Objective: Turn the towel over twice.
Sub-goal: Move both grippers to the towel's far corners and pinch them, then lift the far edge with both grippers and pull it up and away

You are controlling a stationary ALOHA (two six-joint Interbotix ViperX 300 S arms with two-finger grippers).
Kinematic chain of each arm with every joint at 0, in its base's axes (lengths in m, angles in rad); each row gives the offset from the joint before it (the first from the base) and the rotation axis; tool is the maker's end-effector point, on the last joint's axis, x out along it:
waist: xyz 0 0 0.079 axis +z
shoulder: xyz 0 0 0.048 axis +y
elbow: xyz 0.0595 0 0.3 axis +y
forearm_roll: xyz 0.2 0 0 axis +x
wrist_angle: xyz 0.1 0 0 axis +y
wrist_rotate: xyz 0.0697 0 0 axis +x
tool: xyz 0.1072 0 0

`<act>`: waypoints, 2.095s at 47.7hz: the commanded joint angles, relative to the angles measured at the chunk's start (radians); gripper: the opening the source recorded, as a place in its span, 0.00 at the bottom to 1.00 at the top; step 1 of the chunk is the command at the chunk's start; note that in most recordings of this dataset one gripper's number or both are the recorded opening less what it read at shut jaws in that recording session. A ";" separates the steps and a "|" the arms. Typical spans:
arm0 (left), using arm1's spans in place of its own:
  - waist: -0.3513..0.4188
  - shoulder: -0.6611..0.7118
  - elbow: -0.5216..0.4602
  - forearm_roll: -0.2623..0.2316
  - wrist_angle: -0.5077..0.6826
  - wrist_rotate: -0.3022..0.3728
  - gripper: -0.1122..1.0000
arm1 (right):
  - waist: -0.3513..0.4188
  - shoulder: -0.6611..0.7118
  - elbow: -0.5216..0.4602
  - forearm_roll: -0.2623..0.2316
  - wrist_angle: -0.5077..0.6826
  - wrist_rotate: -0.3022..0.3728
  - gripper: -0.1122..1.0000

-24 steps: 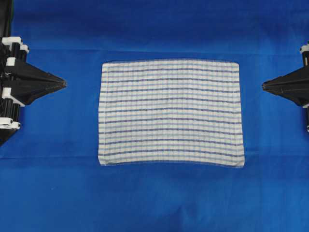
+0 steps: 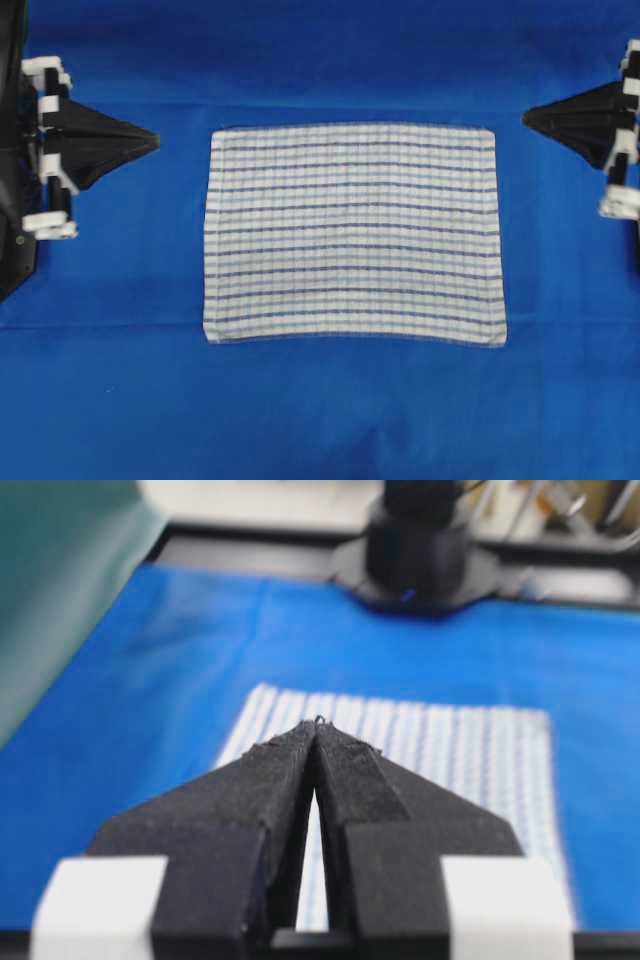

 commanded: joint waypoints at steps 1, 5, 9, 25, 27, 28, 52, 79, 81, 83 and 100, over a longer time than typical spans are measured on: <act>0.041 0.044 -0.006 -0.002 -0.005 0.002 0.10 | -0.055 0.044 -0.017 0.005 0.005 0.002 0.10; 0.080 0.086 -0.003 -0.002 -0.005 0.000 0.11 | -0.095 0.092 -0.014 0.005 0.011 0.003 0.11; 0.124 0.138 0.006 -0.003 -0.015 -0.003 0.16 | -0.126 0.153 -0.015 0.005 0.015 0.003 0.11; 0.233 0.383 0.038 -0.005 -0.163 -0.006 0.90 | -0.218 0.439 -0.040 0.000 -0.009 0.002 0.68; 0.244 0.423 0.040 -0.005 -0.183 -0.006 0.92 | -0.225 0.469 -0.040 -0.002 -0.020 0.002 0.66; 0.249 0.445 0.040 -0.003 -0.192 -0.006 0.92 | -0.229 0.485 -0.040 -0.002 -0.026 0.002 0.65; 0.322 0.868 -0.012 -0.005 -0.411 -0.006 0.90 | -0.275 0.744 -0.048 -0.003 -0.117 -0.006 0.62; 0.350 0.997 -0.067 -0.005 -0.298 0.002 0.31 | -0.278 0.798 -0.044 -0.009 -0.123 -0.014 0.18; 0.348 0.997 -0.072 -0.005 -0.281 0.002 0.22 | -0.278 0.798 -0.043 -0.009 -0.118 -0.014 0.13; 0.347 0.997 -0.074 -0.005 -0.272 0.002 0.16 | -0.276 0.796 -0.043 -0.009 -0.115 -0.014 0.13; 0.342 0.971 -0.083 -0.005 -0.233 0.003 0.14 | -0.281 0.758 -0.049 -0.005 -0.117 -0.005 0.13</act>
